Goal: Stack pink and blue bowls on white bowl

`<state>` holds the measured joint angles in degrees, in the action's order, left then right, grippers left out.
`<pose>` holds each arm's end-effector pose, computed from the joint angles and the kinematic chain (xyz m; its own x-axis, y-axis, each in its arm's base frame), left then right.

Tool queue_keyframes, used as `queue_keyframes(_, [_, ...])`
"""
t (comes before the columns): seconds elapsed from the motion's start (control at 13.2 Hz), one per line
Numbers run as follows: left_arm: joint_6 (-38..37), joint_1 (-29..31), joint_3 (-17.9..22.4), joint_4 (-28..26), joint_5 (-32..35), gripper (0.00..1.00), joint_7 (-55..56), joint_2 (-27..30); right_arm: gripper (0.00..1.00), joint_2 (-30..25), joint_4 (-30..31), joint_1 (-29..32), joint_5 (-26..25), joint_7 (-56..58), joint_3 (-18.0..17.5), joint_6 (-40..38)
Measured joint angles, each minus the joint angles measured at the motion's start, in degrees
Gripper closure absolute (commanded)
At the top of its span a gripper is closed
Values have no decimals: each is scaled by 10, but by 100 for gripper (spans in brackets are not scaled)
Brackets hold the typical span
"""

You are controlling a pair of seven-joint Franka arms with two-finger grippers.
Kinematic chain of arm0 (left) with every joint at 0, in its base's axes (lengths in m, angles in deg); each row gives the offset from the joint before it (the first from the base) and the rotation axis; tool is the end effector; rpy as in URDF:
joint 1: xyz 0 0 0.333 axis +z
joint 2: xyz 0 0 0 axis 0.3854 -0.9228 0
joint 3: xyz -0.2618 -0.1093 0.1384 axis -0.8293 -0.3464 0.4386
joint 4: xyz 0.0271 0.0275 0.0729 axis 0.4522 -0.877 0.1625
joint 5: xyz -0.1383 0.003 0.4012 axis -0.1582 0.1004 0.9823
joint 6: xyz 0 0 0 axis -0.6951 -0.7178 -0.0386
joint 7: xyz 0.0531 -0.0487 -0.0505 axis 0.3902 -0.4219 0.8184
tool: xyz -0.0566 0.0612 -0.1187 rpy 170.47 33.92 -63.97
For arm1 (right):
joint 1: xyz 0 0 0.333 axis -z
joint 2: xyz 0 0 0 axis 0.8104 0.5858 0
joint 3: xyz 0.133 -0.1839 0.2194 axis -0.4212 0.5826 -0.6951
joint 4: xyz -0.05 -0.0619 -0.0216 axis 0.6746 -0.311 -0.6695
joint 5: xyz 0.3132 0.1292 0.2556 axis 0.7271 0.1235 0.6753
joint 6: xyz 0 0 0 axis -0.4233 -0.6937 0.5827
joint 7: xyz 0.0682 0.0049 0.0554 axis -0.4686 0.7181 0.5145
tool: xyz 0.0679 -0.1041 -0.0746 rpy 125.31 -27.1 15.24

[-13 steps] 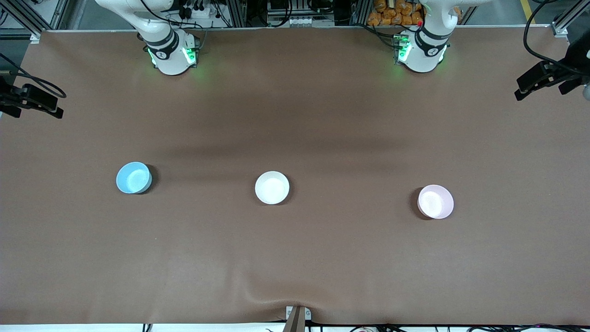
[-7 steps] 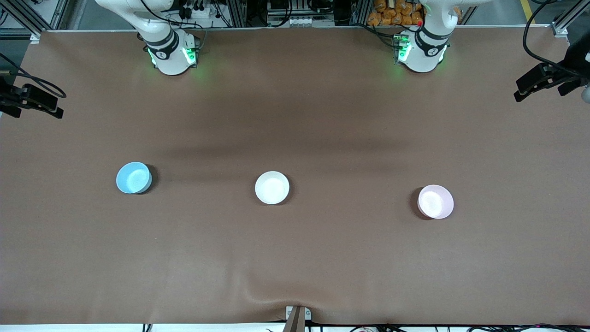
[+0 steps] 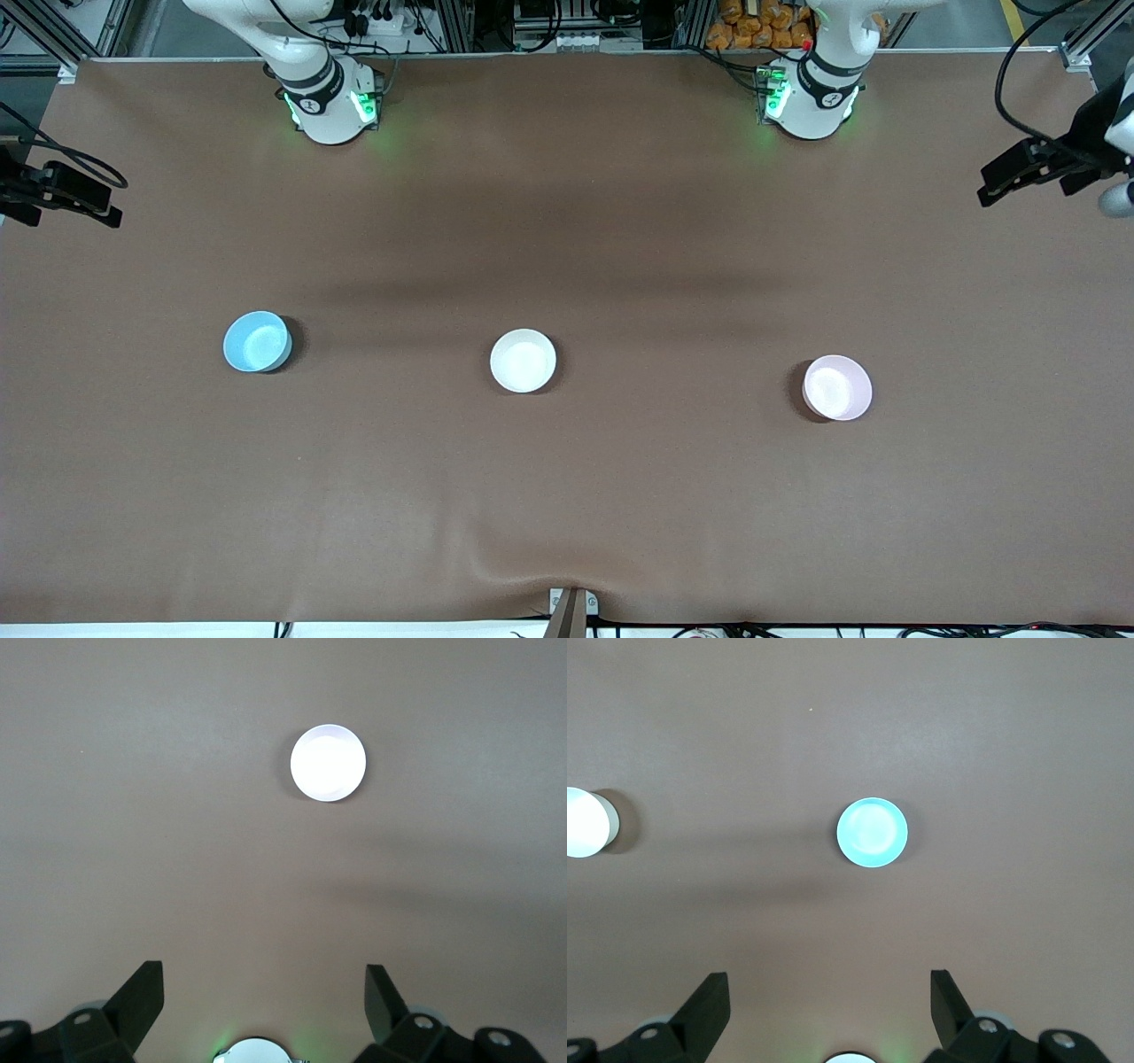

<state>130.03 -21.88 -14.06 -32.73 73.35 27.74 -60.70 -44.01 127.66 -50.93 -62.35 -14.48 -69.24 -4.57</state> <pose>0.5560 -0.0250 0.6028 0.9905 0.1280 -0.0500 0.1262 -0.9913 -0.0363 0.5754 -0.0254 0.6177 0.9965 -0.0334 -0.0765 -0.0340 -0.9994 -0.0057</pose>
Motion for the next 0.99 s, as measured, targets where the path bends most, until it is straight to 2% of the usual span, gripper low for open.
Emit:
queue_keyframes(0.61, [131,11,0,-110,0,0,0,-15,0,0,0,0,0,0,0,0])
queue_keyframes(0.99, [168,18,0,-127,0,0,-1,-73,0,0,0,0,0,0,0,0])
